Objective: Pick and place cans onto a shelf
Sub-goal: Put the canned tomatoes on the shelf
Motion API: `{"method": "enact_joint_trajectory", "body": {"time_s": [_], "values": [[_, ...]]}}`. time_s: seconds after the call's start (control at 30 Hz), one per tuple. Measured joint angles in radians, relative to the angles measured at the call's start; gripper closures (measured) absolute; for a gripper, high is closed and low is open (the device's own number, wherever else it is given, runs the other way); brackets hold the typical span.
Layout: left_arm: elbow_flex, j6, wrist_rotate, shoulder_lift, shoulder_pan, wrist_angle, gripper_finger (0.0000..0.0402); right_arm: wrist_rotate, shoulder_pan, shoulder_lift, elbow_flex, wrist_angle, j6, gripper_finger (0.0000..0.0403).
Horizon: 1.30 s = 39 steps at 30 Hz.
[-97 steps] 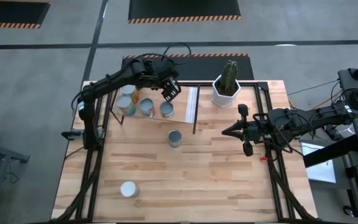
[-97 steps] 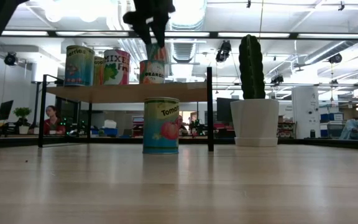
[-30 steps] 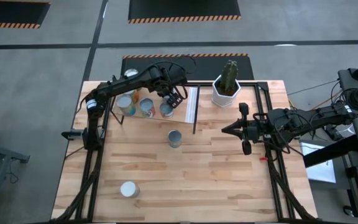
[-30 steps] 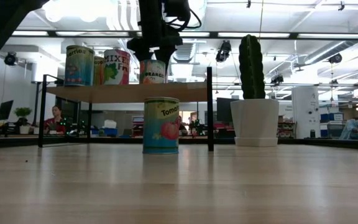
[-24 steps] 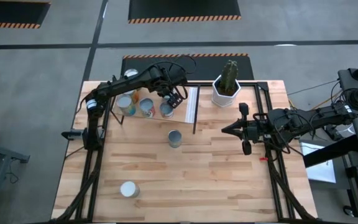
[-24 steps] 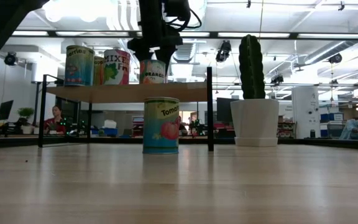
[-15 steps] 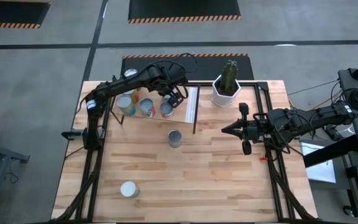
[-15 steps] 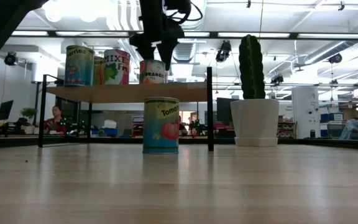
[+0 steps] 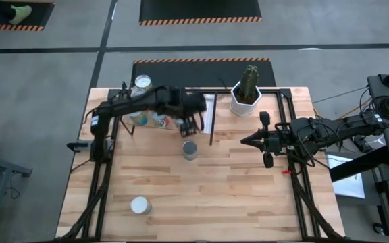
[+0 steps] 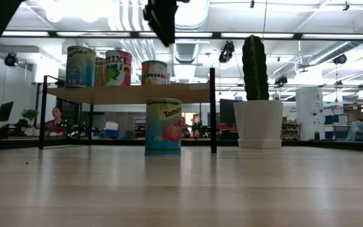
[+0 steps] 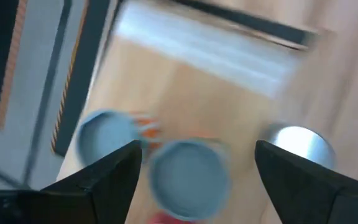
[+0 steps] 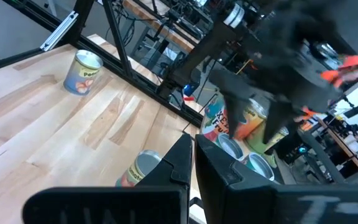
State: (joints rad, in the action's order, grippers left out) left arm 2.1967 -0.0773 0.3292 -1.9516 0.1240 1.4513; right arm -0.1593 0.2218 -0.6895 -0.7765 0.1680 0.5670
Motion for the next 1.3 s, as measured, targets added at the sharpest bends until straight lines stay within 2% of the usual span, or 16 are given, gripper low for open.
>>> {"method": "enact_joint_trajectory", "body": {"time_s": [0.1, 0.23, 0.47, 0.67, 0.8, 0.93, 1.3], "values": [[-0.004, 0.082, -0.057, 0.002, -0.085, -0.012, 0.0122, 0.000, 0.000, 0.000, 0.000, 0.000, 0.001, 0.0394], [-0.008, 0.119, -0.122, 0.002, -0.184, -0.051, 0.0136, 0.000, 0.000, 0.000, 0.000, 0.000, 0.001, 0.0394], [-0.037, 0.029, -0.125, 0.004, -0.277, -0.072, 0.0146, 0.000, 0.000, 0.000, 0.000, 0.000, -0.003, 0.0394], [-0.144, -0.006, -0.086, 0.015, -0.324, -0.111, 0.0146, 0.000, 0.000, 0.000, 0.000, 0.000, -0.009, 0.0394], [-0.283, -0.002, -0.074, 0.086, -0.347, -0.215, 0.0146, 0.000, 0.000, 0.000, 0.000, 0.000, -0.009, 0.0394], [-0.475, -0.009, -0.056, 0.229, -0.362, -0.395, 0.0146, 0.000, 0.000, 0.000, 0.000, -0.001, -0.009, 0.0394], [-0.969, -0.046, 0.105, 0.627, -0.400, -0.913, 0.0146, 0.000, 0.000, 0.000, 0.000, -0.076, -0.059, 0.0394]]}}
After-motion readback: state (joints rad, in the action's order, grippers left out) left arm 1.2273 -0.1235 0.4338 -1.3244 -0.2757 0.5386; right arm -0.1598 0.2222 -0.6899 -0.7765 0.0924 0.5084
